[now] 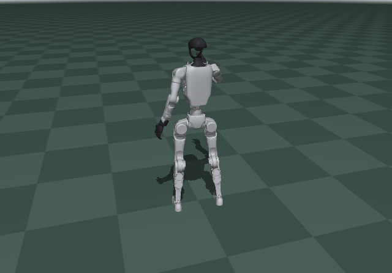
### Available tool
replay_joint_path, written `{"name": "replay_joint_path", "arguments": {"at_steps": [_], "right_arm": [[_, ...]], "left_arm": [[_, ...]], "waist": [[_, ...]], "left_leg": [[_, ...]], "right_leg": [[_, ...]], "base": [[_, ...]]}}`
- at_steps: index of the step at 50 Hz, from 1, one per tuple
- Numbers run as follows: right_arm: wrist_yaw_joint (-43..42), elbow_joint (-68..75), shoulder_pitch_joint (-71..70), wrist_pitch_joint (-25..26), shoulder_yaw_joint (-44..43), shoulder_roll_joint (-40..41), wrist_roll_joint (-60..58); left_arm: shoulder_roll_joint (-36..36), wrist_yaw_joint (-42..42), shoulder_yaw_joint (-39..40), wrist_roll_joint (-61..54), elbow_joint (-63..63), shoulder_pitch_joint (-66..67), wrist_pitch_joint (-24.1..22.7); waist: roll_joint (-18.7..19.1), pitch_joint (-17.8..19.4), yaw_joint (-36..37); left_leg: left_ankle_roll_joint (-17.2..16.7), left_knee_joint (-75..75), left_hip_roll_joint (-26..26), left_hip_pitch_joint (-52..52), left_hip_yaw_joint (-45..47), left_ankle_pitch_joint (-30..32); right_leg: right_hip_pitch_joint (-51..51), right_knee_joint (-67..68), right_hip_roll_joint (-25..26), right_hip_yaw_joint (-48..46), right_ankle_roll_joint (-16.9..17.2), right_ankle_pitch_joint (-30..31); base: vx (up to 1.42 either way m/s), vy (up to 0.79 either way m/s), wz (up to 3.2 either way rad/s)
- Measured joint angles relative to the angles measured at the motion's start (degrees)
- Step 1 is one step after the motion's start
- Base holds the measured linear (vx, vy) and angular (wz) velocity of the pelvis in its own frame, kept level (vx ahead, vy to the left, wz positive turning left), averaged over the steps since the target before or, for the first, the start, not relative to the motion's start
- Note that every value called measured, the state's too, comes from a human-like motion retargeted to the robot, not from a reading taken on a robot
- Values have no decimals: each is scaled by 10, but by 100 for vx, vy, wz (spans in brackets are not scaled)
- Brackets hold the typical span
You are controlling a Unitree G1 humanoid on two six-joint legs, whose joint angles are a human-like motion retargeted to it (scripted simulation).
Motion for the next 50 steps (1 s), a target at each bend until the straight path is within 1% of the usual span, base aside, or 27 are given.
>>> {"name": "replay_joint_path", "arguments": {"at_steps": [4, 8, 13, 15, 17, 20, 22, 24, 31, 33, 35, 37, 40, 46, 48, 50], "right_arm": [[5, 133, -114, 20, 35, 2, 17], [5, 314, -220, 39, 94, 3, 39], [12, 532, -306, 52, 152, 3, 52], [22, 582, -321, 56, 160, -4, 46], [11, 599, -324, 48, 153, -11, 65], [8, 590, -318, 41, 146, -25, 75], [24, 576, -312, 46, 150, -35, 54], [12, 564, -308, 38, 144, -37, 71], [12, 550, -309, 39, 142, -37, 64], [42, 544, -309, 50, 147, -40, 31], [17, 531, -307, 37, 139, -37, 64], [29, 516, -303, 41, 145, -40, 43], [7, 477, -293, 25, 144, -41, 66], [-5, 370, -273, 9, 165, -57, 49], [-4, 328, -268, 2, 171, -64, 45], [-4, 285, -264, -5, 176, -71, 42]], "left_arm": [[5, -3, -14, -2, 4, -22, -3], [14, 0, -32, -4, 10, -44, -8], [18, -8, -40, 0, 22, -69, -20], [19, -13, -36, 3, 27, -74, -21], [18, -11, -32, 2, 30, -76, -22], [17, -12, -27, 4, 35, -72, -21], [16, -19, -27, 8, 38, -66, -18], [14, -15, -27, 6, 40, -59, -20], [10, -17, -15, 0, 39, -32, -20], [10, -28, -9, 3, 38, -25, -15], [10, -18, -7, -2, 37, -22, -19], [11, -25, -7, 3, 36, -19, -16], [12, -16, -9, 1, 33, -17, -18], [14, -9, -10, 3, 23, -15, -19], [16, -4, -11, 2, 18, -14, -18], [15, -7, -12, 3, 15, -14, -19]], "waist": [[1, -4, 9], [-4, -10, 25], [-8, -13, 41], [-10, -14, 48], [-11, -15, 53], [-13, -16, 57], [-13, -17, 59], [-12, -18, 58], [-10, -19, 55], [-10, -19, 55], [-8, -18, 53], [-7, -18, 52], [-5, -17, 49], [2, -13, 39], [2, -14, 38], [7, -12, 31]], "left_leg": [[-3, 0, 2, 1, -2, -1], [-4, 1, 2, -2, -6, -3], [-7, -2, 1, 0, -20, 0], [-8, -2, 0, -2, -26, 1], [-8, -3, -1, -3, -31, 2], [-8, -3, -3, -6, -38, 4], [-8, -4, -4, -8, -40, 5], [-9, -4, -4, -9, -43, 5], [-11, -3, -4, -9, -44, 4], [-11, -3, -4, -8, -42, 4], [-12, -3, -4, -8, -42, 3], [-11, -2, -3, -7, -40, 3], [-11, -2, -3, -6, -39, 2], [-11, -2, -2, -4, -36, 2], [-9, -1, -2, -6, -31, 0], [-10, -1, -2, -5, -33, 2]], "right_leg": [[3, 0, 2, -3, -1, 1], [-8, 21, 0, -8, 0, -6], [13, -3, -1, -24, 3, 2], [14, -3, -2, -29, 4, 2], [16, -3, -3, -35, 5, 1], [16, -3, -5, -41, 5, 0], [16, -2, -6, -44, 5, -1], [16, -1, -6, -47, 6, -1], [16, -1, -6, -48, 5, -2], [16, 1, -6, -47, 5, -3], [16, 1, -6, -46, 5, -2], [16, 2, -6, -45, 5, -3], [16, 3, -5, -43, 5, -3], [14, 6, -5, -39, 4, -4], [-1, 28, -7, -36, 3, -11], [11, 9, -5, -36, 4, -5]], "base": [[0, 0, 0], [0, 0, 0], [1, 0, 27], [1, 0, 25], [1, 0, 24], [1, 0, 14], [0, 0, 0], [0, 0, 0], [0, 0, 0], [0, 0, 0], [0, 0, 0], [0, 0, 0], [0, 0, 0], [0, 0, 0], [0, 0, 0], [0, 0, 0]]}}
